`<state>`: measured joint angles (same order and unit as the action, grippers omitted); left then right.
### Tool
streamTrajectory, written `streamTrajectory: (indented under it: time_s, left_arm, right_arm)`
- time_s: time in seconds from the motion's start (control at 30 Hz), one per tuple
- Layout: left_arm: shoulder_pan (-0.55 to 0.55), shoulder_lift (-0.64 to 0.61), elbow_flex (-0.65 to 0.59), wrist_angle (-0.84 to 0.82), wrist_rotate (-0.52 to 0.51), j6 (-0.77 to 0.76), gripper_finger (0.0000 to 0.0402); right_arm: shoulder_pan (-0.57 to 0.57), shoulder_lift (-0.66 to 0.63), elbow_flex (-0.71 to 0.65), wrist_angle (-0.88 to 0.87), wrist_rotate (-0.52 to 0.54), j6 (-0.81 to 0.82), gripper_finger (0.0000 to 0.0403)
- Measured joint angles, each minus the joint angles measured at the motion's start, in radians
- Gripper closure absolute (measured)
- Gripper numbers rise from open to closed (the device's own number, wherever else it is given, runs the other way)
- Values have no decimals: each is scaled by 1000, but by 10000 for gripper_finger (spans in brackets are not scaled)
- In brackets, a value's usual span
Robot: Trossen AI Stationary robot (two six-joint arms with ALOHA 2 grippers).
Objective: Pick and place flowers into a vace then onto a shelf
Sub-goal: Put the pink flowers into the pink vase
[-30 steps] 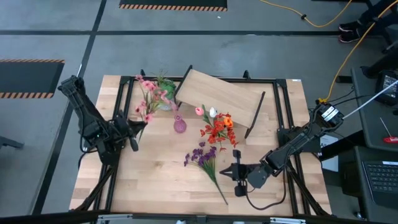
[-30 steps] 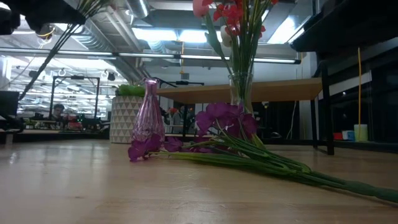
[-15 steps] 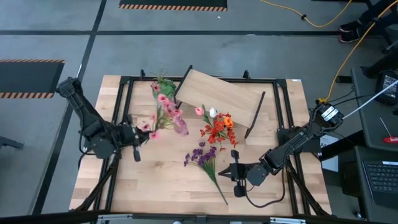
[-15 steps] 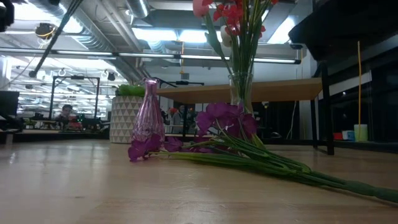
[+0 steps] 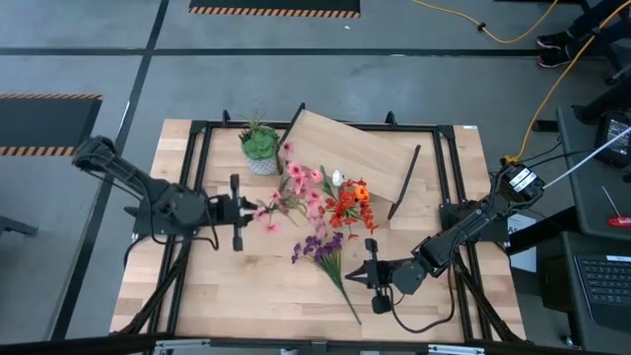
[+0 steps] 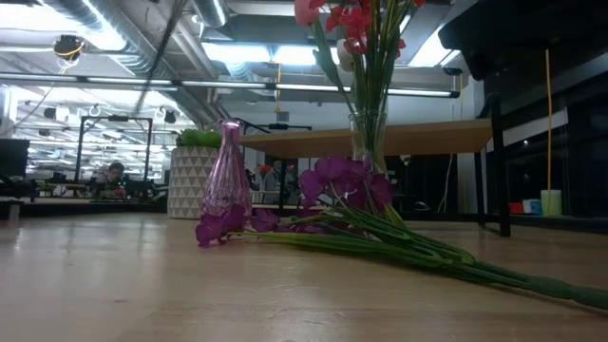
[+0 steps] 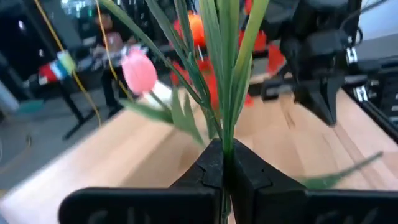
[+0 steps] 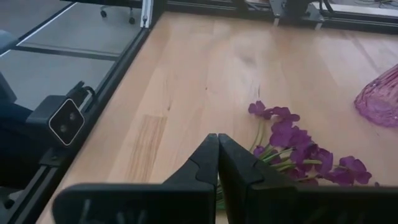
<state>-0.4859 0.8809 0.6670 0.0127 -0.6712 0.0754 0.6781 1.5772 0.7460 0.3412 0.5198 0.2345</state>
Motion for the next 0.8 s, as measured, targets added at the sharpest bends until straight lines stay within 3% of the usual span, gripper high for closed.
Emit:
streamTrajectory:
  time_s: [0.17, 0.4, 0.8]
  left_arm:
    - [126, -34, -2, 73, 157, 96, 398]
    - [273, -35, -89, 328, 340, 205, 398]
    - [463, -35, -150, 492, 537, 192, 398]
  right_arm:
    - [0, 0, 0, -1, 0, 18, 389]
    - [2, 0, 0, -2, 0, -4, 389]
    - [1, 0, 0, -3, 1, -10, 389]
